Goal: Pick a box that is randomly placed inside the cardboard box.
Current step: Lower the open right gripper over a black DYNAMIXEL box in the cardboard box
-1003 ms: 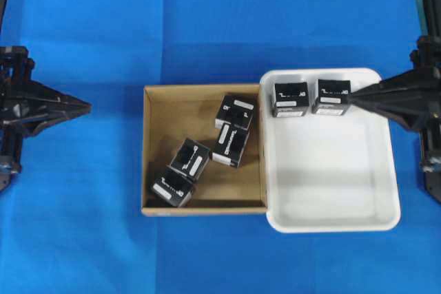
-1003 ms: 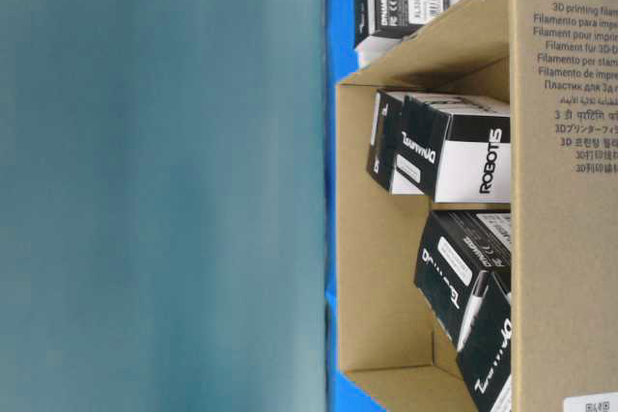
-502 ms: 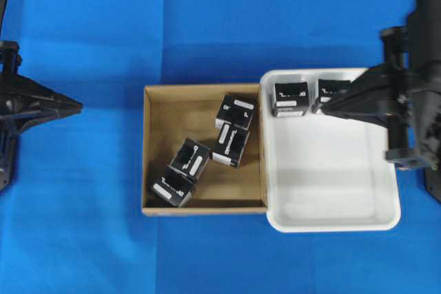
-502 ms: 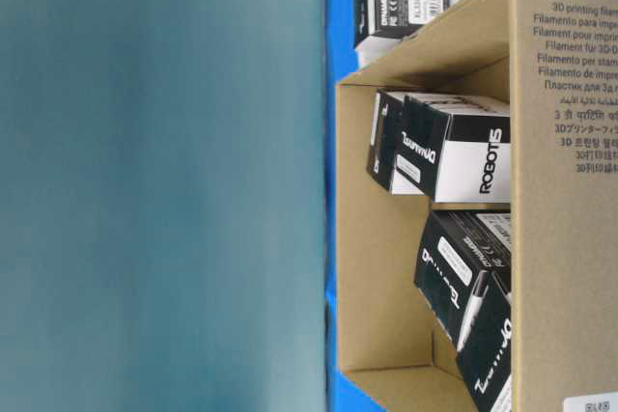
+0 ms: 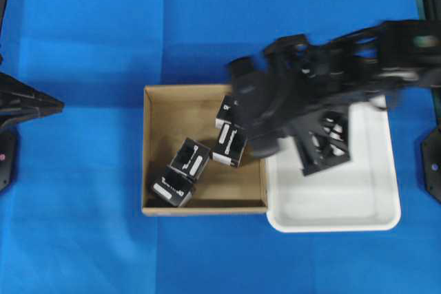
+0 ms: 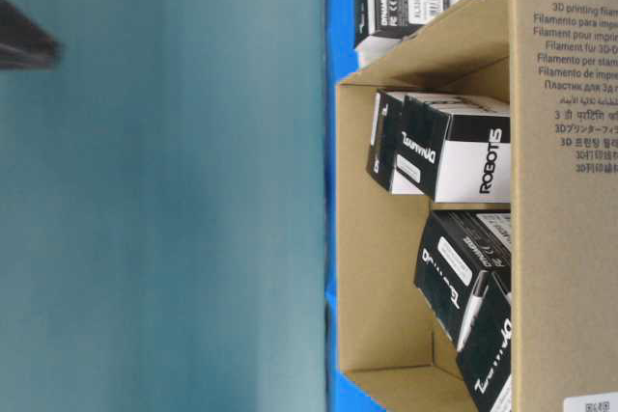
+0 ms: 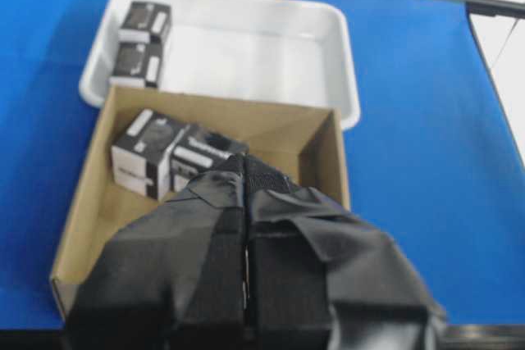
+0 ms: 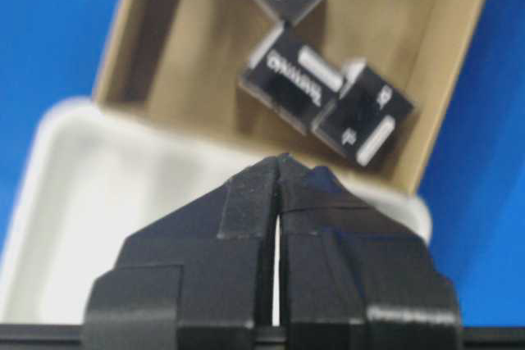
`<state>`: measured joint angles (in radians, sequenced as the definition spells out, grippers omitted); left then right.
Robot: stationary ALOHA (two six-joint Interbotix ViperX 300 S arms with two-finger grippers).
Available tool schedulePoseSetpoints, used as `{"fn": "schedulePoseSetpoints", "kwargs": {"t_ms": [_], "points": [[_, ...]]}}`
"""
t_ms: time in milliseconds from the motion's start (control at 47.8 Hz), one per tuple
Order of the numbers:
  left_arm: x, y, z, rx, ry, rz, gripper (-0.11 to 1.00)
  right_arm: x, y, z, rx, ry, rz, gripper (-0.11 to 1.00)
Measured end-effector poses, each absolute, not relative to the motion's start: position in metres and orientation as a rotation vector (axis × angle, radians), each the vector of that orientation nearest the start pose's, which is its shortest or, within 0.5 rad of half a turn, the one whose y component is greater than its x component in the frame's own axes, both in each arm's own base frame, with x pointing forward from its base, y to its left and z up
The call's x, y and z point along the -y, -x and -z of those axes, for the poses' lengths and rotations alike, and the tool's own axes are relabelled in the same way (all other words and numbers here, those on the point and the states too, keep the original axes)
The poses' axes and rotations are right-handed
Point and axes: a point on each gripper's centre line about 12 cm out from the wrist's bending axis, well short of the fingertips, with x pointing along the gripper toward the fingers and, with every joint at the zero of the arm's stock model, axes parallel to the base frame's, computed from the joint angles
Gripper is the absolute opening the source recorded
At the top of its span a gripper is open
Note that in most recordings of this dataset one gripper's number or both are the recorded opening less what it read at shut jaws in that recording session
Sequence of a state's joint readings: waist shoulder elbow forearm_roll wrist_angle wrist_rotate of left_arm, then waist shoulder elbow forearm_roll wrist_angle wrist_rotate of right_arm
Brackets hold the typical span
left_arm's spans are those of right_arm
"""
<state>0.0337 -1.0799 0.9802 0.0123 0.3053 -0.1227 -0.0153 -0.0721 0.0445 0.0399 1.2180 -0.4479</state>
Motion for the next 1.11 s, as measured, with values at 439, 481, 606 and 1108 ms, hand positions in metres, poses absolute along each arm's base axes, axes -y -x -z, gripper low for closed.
{"fn": "schedulePoseSetpoints", "kwargs": {"t_ms": [439, 481, 606, 1108], "points": [[-0.007, -0.166, -0.331, -0.247, 0.118, -0.056, -0.06, -0.006, -0.454, -0.274, -1.286, 0.498, -0.431, 0.01], [-0.007, -0.164, -0.333, -0.24, 0.116, -0.055, -0.06, -0.008, -0.459, -0.269, -1.279, 0.517, -0.448, 0.01], [-0.007, -0.159, -0.337, -0.235, 0.118, -0.057, -0.06, -0.018, -0.475, -0.253, -1.244, 0.575, -0.506, 0.02], [-0.006, -0.149, -0.341, -0.284, 0.119, -0.059, -0.06, -0.043, -0.505, -0.229, -1.086, 0.745, -0.597, 0.04]]}}
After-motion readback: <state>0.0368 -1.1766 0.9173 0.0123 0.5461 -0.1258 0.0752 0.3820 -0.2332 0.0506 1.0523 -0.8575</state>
